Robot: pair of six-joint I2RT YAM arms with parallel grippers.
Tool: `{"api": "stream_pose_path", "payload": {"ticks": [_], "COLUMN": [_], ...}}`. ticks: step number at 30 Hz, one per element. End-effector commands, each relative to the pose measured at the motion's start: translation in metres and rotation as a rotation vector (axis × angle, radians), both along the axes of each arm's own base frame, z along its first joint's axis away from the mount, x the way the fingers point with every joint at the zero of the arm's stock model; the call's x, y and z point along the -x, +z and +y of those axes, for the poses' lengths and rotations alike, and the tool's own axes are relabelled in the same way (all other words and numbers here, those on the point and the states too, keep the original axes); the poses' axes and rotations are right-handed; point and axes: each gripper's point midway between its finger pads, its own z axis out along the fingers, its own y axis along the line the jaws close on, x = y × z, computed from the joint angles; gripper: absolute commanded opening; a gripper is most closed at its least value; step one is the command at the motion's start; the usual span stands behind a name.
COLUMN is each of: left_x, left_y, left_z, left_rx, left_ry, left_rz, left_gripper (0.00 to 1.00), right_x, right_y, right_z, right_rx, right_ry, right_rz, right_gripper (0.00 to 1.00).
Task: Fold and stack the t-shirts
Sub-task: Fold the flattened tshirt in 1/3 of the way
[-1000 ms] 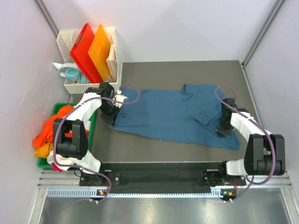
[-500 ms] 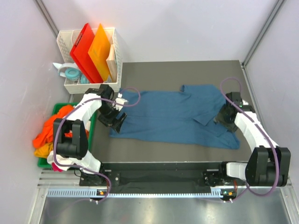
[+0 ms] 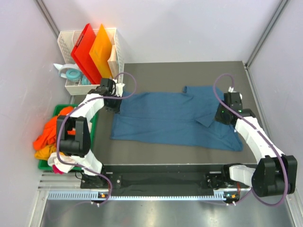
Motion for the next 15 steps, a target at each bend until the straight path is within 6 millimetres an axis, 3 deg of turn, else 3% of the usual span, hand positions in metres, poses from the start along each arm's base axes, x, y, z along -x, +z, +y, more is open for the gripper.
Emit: {"api": "stream_pose_path", "payload": {"ticks": [1, 3, 6, 9, 15], "left_x": [-0.033, -0.033, -0.033, -0.033, -0.027], "left_y": [0.045, 0.051, 0.054, 0.052, 0.047], "left_z": [0.002, 0.000, 0.002, 0.005, 0.012], "left_rx": [0.041, 0.051, 0.049, 0.033, -0.013], "left_ry": [0.097, 0.106, 0.127, 0.134, 0.132], "left_rz": [-0.244, -0.251, -0.239, -0.236, -0.212], "left_gripper": [0.01, 0.04, 0.07, 0.08, 0.07], "right_x": [-0.012, -0.010, -0.012, -0.012, -0.016], "right_y": [0.001, -0.009, -0.022, -0.037, -0.057], "right_z": [0.028, 0.033, 0.040, 0.045, 0.055], "right_rx": [0.020, 0.014, -0.006, -0.028, -0.035], "right_ry": [0.137, 0.147, 0.150, 0.157, 0.187], "right_rz": [-0.068, -0.053, -0.035, 0.004, 0.034], "right_gripper": [0.45, 0.57, 0.60, 0.60, 0.51]}}
